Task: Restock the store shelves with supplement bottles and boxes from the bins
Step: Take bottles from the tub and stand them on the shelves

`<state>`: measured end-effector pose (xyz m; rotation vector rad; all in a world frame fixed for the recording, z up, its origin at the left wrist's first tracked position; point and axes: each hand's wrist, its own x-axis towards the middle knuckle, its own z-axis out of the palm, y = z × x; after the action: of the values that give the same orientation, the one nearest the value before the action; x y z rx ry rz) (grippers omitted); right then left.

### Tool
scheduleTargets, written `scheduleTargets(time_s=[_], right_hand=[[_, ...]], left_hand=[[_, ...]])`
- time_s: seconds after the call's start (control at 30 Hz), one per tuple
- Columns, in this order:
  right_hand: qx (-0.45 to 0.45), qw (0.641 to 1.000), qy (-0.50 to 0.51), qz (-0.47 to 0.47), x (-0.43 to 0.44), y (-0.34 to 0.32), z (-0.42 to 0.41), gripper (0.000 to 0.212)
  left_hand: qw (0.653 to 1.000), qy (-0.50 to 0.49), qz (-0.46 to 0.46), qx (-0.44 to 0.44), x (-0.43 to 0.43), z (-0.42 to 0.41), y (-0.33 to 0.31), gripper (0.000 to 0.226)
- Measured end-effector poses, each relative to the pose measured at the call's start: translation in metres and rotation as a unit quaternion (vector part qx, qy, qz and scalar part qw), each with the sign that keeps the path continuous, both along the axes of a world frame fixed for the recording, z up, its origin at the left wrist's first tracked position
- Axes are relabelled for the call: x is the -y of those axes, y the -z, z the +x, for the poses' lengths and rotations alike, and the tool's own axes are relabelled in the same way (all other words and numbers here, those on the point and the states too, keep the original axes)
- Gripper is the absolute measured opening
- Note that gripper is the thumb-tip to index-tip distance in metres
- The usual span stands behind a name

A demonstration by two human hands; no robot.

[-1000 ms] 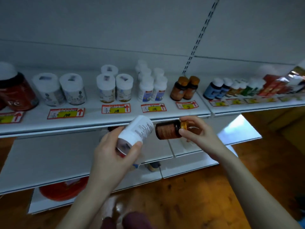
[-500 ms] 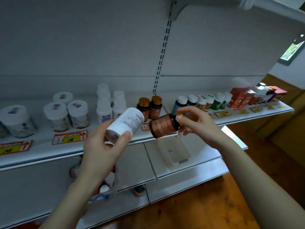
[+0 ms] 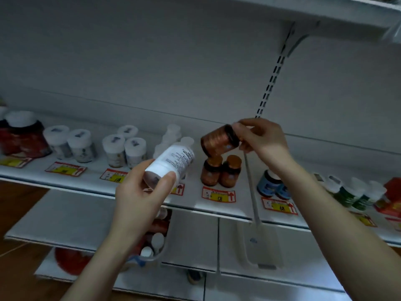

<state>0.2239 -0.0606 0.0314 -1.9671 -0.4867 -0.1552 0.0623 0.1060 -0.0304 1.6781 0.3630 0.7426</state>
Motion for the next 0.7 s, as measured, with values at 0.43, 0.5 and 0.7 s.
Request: scheduleTargets(time_s=[0.43,0.5,0.7], right_hand=[[0.056,0.969,-0.029,-0.241,-0.037,0.011,0.086,0.043],[0.035,0.955,-0.054,-0.291,-0.044,0.016,0.090,0.042],[-0.017,0.917,-0.097,-0.387,-0.062,0.027,0.089,0.038]], left_hand=[[0.998,-0.005,-0.057,-0.002,-0.004,0.019,0.004,0.021],[0.998,-0.008,-0.059,0.003,-0.005,0.021,0.005,0.021],[0.999,-0.019,-0.050,0.004,-0.015,0.019,0.004,0.031]])
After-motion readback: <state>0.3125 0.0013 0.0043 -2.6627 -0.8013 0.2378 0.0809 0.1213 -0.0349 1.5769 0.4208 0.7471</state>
